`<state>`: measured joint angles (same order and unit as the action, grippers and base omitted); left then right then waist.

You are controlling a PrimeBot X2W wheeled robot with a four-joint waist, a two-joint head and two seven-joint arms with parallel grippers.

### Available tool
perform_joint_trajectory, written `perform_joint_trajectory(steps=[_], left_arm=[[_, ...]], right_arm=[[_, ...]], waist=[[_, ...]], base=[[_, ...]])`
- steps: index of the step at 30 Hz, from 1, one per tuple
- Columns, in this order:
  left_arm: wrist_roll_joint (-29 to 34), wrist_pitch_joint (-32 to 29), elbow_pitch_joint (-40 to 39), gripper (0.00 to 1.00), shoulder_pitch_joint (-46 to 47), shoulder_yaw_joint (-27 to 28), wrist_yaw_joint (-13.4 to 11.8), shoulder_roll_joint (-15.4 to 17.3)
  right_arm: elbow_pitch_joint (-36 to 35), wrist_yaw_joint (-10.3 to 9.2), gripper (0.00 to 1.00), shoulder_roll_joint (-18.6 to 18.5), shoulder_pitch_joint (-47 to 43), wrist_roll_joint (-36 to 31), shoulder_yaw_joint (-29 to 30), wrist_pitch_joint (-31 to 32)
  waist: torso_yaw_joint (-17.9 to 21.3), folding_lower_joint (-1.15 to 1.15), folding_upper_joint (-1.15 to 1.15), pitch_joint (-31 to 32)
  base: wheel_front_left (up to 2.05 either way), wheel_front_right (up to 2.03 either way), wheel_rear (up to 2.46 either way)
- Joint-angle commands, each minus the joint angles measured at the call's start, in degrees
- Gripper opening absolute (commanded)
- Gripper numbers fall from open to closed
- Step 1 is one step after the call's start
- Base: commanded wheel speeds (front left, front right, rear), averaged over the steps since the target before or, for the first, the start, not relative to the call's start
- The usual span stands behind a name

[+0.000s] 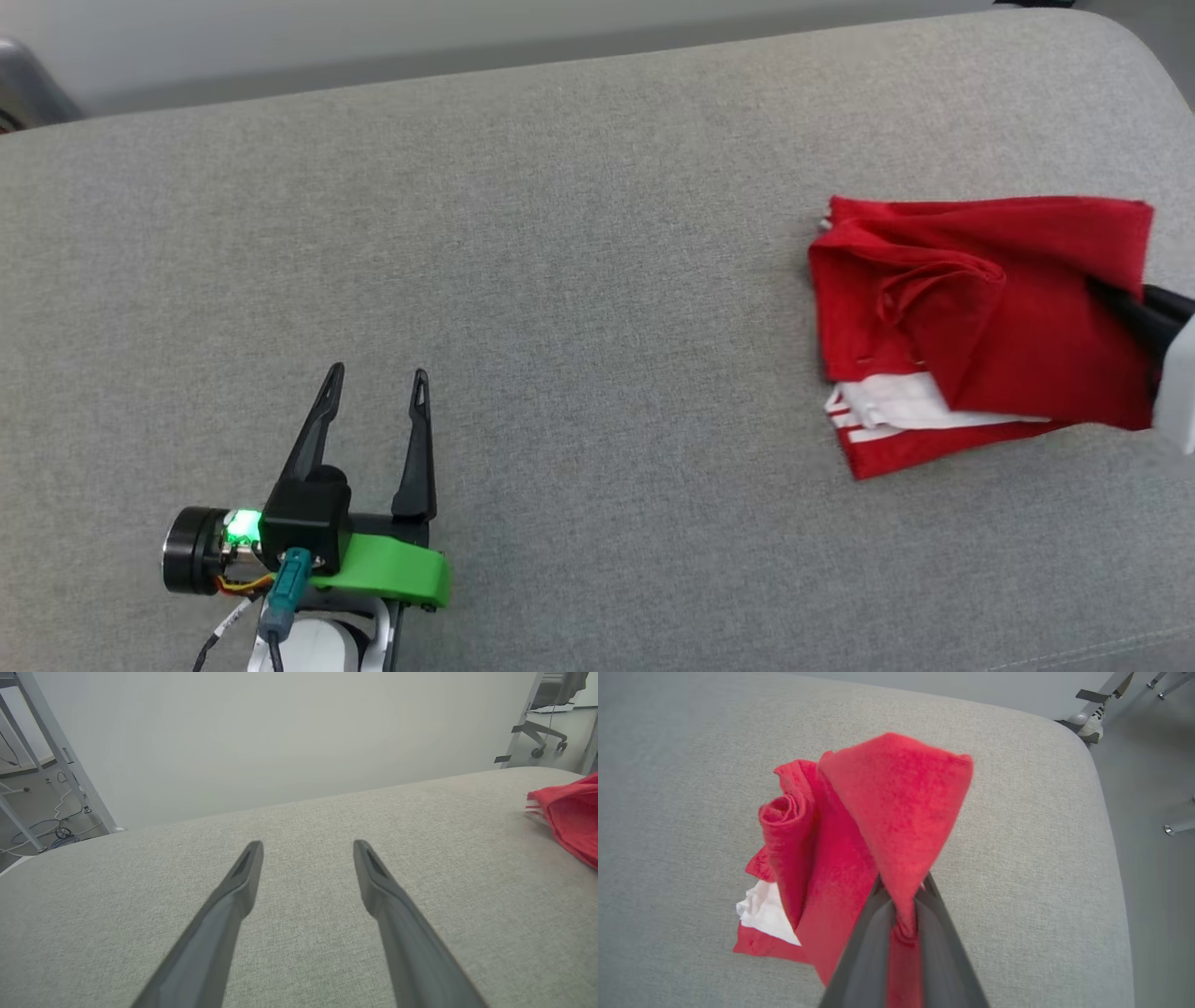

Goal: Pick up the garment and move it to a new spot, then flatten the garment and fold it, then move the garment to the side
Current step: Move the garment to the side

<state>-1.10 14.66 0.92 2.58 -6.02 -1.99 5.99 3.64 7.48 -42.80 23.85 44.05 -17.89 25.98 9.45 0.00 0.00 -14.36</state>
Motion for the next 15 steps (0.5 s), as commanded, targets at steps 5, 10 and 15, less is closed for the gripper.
perform_joint_trajectory(steps=[5, 10, 15], left_arm=[[0.8, 0.3, -1.6, 1.0, 3.4, -0.5, 0.9, 1.0], [1.0, 0.3, -2.6, 1.0, 6.3, -1.0, 1.1, 1.4], [1.2, 0.3, -3.3, 1.0, 8.9, -1.8, 1.4, 1.3]], right_arm=[[5.1, 0.01, 0.0, -4.7, 4.2, -1.5, 5.4, 0.8], [10.2, 0.01, 0.0, -8.0, 7.0, -3.5, 10.1, 1.7], [16.3, 0.01, 0.0, -9.6, 10.0, -7.3, 13.8, 2.2]], waist=[[-0.7, 0.0, 0.0, -6.4], [-2.8, 0.0, 0.0, -11.3], [-4.8, 0.0, 0.0, -15.5]], base=[[0.0, 0.0, 0.0], [0.0, 0.0, 0.0], [0.0, 0.0, 0.0]])
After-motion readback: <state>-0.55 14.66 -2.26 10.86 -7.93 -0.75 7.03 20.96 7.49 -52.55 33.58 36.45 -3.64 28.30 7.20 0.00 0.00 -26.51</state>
